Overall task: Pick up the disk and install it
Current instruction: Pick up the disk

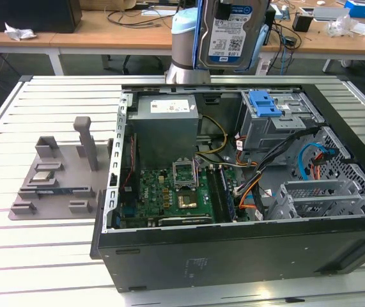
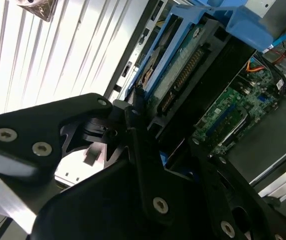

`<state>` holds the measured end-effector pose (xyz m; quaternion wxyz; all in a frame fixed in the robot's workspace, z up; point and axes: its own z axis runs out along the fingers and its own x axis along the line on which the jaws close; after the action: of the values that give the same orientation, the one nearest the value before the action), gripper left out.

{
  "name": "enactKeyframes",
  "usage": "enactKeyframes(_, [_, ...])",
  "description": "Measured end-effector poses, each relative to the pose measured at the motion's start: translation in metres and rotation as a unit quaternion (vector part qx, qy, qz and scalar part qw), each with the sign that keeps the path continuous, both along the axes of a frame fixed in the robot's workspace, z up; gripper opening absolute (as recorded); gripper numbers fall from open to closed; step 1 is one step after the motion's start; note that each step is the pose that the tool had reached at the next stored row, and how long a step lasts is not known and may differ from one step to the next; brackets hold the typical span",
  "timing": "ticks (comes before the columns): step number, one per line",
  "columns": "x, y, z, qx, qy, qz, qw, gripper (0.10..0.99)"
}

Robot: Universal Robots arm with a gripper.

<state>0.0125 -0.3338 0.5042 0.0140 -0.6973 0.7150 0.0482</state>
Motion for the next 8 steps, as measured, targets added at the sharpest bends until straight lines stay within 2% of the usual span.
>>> enactKeyframes(5, [-0.0001, -0.0237, -0.0009, -0.0003, 0.0000, 0.000, 1.0000, 0.365])
enactKeyframes(8, [-0.0001, -0.0327, -0.0010, -0.0015, 0.0000, 0.000, 1.0000, 0.365])
